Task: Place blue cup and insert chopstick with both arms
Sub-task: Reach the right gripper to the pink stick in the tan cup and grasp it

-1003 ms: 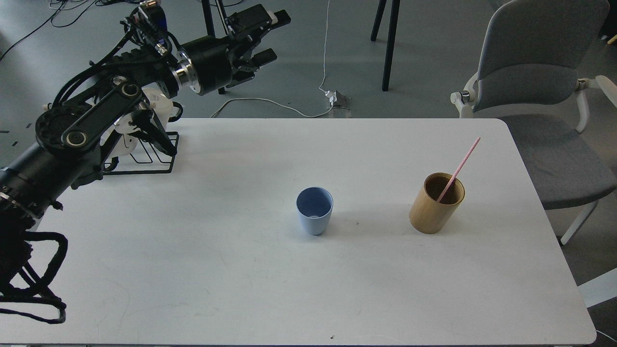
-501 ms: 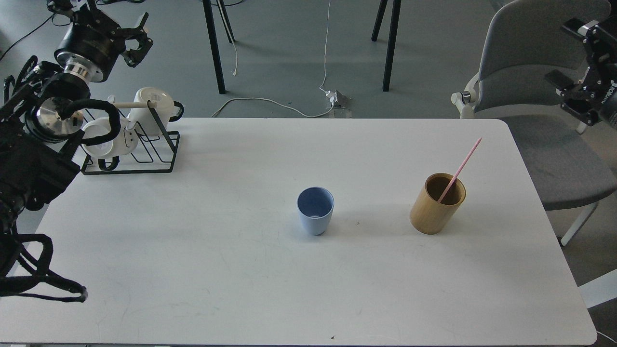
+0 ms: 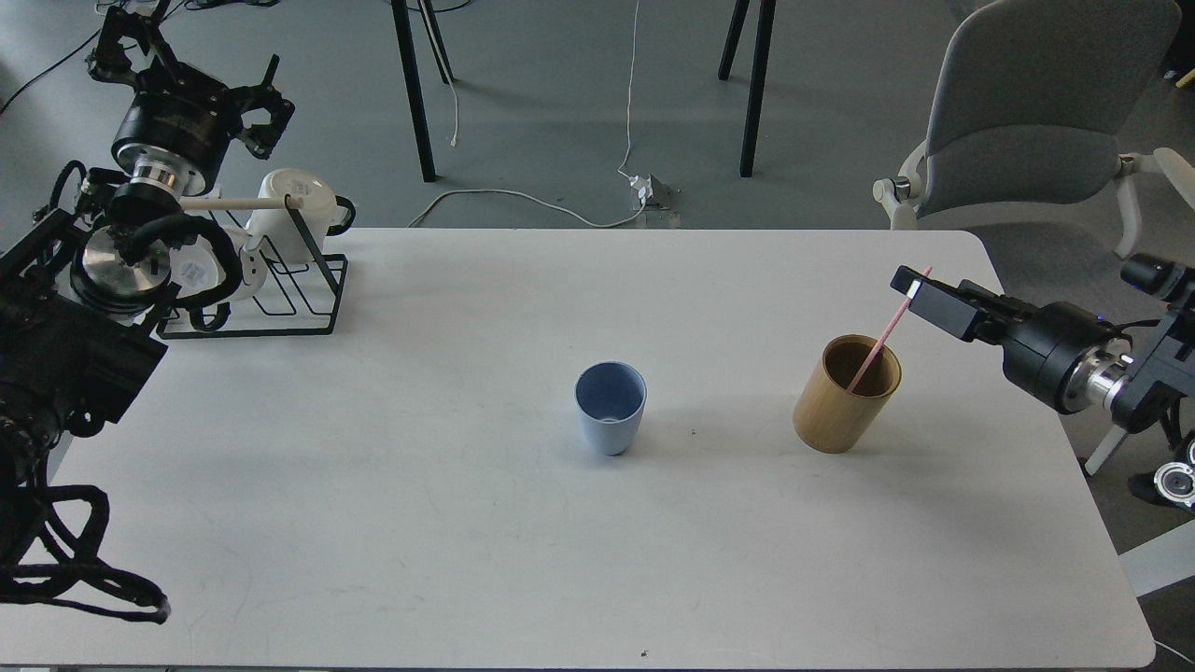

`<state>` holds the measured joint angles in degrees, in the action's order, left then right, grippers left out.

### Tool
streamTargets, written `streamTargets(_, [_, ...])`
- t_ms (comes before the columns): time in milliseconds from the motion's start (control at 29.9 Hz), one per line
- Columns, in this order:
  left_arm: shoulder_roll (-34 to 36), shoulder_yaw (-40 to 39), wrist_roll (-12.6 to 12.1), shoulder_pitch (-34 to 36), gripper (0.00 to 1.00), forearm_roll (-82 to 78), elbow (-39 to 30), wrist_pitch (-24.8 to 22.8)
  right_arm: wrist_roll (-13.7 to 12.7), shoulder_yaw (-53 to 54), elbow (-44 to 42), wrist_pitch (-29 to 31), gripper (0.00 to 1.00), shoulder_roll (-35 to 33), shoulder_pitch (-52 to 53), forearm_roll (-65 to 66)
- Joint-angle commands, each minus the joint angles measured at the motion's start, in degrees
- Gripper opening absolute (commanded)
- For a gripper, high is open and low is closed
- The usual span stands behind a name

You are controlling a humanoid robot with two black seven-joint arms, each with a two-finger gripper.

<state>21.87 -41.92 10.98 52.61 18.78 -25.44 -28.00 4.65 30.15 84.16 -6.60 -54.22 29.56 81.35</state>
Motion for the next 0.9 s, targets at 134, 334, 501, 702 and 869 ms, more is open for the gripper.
streamTargets(134, [-0.9, 0.0, 0.0, 0.5, 1.0, 0.3, -0.2, 0.0, 0.5, -1.4, -8.9, -2.6, 0.78, 7.5, 0.0, 11.1])
streamTargets(334, [-0.8, 0.5, -0.1, 0.5, 1.0, 0.2, -0.1, 0.0, 0.5, -1.9, -13.7, -2.2, 0.5, 12.2, 0.9, 12.1])
streamTargets(501, [-0.4, 1.0, -0.3, 0.1, 1.0, 0.1, -0.1, 0.0, 0.5, -4.8, -14.8, -2.2, 0.33, 12.7, 2.5, 12.7])
streamTargets(702, [-0.2, 1.0, -0.2, 0.1, 1.0, 0.0, -0.1, 0.0, 0.5, -5.0, -15.0, -2.2, 0.07, 12.9, 2.8, 12.8])
streamTargets(869, [-0.2, 1.0, -0.1, 0.2, 1.0, 0.0, -0.1, 0.0, 0.6, -5.1, -13.9, -2.2, 0.03, 12.3, 3.2, 12.8])
